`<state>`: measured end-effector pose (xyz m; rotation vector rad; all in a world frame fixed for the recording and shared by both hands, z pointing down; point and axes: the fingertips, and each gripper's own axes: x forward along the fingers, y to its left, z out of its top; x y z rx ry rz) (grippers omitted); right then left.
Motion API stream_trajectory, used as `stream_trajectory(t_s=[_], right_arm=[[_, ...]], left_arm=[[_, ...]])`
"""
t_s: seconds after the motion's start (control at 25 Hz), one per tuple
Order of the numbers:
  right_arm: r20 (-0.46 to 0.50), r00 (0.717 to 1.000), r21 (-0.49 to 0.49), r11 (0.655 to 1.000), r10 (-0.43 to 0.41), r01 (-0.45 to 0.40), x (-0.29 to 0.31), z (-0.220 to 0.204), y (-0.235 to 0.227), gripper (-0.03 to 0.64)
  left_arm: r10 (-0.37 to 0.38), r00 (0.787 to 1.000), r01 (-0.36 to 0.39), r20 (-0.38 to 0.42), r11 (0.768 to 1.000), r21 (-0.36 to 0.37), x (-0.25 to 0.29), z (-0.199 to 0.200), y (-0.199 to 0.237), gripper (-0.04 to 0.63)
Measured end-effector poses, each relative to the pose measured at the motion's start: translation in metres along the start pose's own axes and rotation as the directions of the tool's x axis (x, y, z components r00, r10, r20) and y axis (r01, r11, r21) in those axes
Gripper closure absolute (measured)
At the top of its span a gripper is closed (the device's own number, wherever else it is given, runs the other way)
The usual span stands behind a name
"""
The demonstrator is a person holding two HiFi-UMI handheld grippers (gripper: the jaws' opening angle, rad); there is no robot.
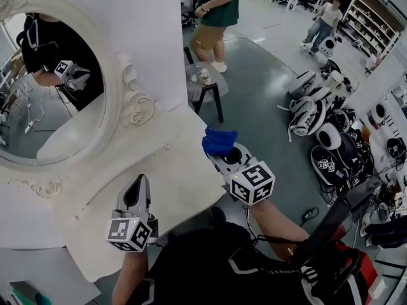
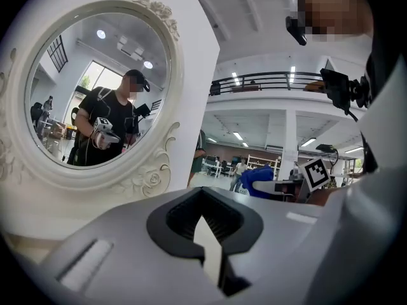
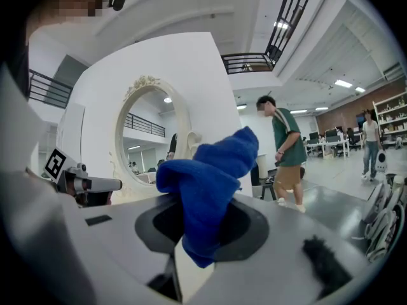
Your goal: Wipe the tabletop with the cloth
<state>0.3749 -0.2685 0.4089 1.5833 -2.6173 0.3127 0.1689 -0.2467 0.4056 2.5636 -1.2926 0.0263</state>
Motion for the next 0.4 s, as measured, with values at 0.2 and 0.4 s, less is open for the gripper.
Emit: stream_trajectory(t_s=[0.2, 0.4], right_arm=[[0.001, 1.000, -0.008, 1.000, -0.001, 0.001, -0.0008, 0.0024, 0.0024, 0.508], [-0.003, 1.000, -0.014, 1.000, 0.005, -0.005, -0.0015, 0.0040, 0.0042, 0.508]], left_arm=[[-0.004, 1.000, 0.004, -0.005, 1.000, 0.001, -0.0012, 0.0001, -0.0011, 0.586], [-0.012, 1.000, 0.012, -0.016, 1.000, -0.004, -0.0020, -0.0019, -0.0053, 0.586]])
